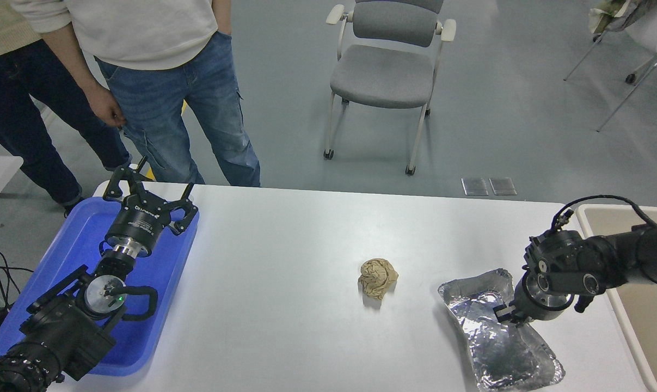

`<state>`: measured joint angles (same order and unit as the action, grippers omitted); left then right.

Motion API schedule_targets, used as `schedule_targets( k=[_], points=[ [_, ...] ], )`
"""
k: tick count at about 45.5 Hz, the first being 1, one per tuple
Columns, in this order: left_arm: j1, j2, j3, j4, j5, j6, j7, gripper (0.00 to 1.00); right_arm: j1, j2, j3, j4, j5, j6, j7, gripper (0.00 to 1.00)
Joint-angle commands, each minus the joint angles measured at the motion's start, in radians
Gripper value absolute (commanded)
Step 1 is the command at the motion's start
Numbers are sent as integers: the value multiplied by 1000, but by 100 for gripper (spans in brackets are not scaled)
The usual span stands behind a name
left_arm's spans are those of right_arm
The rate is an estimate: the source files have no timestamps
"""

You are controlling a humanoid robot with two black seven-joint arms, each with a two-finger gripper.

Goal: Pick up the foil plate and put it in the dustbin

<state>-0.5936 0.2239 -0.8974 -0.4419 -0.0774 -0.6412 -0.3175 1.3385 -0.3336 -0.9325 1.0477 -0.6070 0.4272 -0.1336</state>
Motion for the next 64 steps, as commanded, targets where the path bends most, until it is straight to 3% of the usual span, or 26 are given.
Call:
schedule_targets(
  k=[1,16,29,43,64],
  points=[
    [0,0,0,0,1,0,0,100,148,-44,-32,127,105,113,0,0],
    [0,0,0,0,1,0,0,100,499,-134,-129,317,236,358,2,0],
    [0,0,0,0,-1,0,0,100,817,-182,-239,387,346,358,3,0],
    [0,0,0,0,-1,0,0,100,1071,-180,-304,394,374,358,5,0],
    [0,0,0,0,1,0,0,100,1107,-240,-336,397,374,358,3,0]
  ],
)
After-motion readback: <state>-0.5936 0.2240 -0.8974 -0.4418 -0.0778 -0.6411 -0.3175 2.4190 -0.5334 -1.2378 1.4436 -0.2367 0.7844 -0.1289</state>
